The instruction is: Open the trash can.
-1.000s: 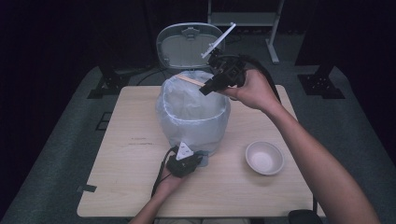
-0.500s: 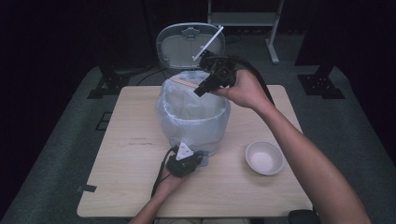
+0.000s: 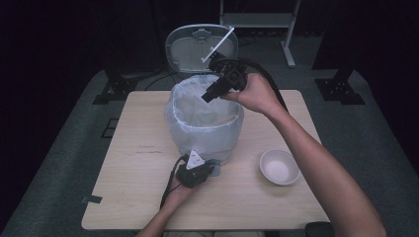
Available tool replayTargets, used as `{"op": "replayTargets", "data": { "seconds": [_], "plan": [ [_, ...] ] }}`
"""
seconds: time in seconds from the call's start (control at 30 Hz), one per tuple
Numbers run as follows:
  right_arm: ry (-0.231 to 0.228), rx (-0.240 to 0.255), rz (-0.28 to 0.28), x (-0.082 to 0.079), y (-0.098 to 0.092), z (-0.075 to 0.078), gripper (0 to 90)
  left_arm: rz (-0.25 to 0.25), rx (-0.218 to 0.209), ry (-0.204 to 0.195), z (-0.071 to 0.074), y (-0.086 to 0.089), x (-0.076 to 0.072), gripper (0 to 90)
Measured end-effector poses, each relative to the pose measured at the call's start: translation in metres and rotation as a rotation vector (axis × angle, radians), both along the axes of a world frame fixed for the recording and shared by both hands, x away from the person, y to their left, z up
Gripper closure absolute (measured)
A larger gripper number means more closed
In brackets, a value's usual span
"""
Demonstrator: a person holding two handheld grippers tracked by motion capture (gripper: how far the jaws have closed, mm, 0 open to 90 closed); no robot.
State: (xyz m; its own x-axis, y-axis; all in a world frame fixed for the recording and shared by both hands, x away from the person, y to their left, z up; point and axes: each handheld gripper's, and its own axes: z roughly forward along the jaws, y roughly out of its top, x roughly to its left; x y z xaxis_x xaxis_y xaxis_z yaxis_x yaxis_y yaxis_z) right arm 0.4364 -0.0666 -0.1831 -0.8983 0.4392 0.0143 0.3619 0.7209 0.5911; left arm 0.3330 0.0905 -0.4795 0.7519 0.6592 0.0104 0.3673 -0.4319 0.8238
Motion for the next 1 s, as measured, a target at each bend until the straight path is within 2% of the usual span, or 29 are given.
{"op": "replayTargets", "data": {
  "seconds": [0.23,0.37,0.53,0.67,1.0],
  "plan": [
    [-0.007,0.029,0.001,-0.006,-0.016,0.005,61.8,0.0,0.0,0.001,0.0,0.0,0.0,75.9],
    [-0.005,0.031,-0.009,-0.009,-0.029,0.003,61.6,0.0,0.0,0.001,0.0,0.0,0.0,75.9],
    [-0.009,0.061,-0.026,-0.015,-0.051,0.003,60.9,0.0,0.0,0.001,0.0,0.0,0.0,75.9],
    [-0.008,0.092,-0.039,-0.021,-0.073,-0.001,59.7,0.0,-0.001,0.0,0.0,0.0,0.0,75.9],
    [-0.009,0.118,-0.047,-0.034,-0.099,-0.01,58.6,0.0,-0.001,-0.001,0.0,0.0,0.0,75.9]
  ]
}}
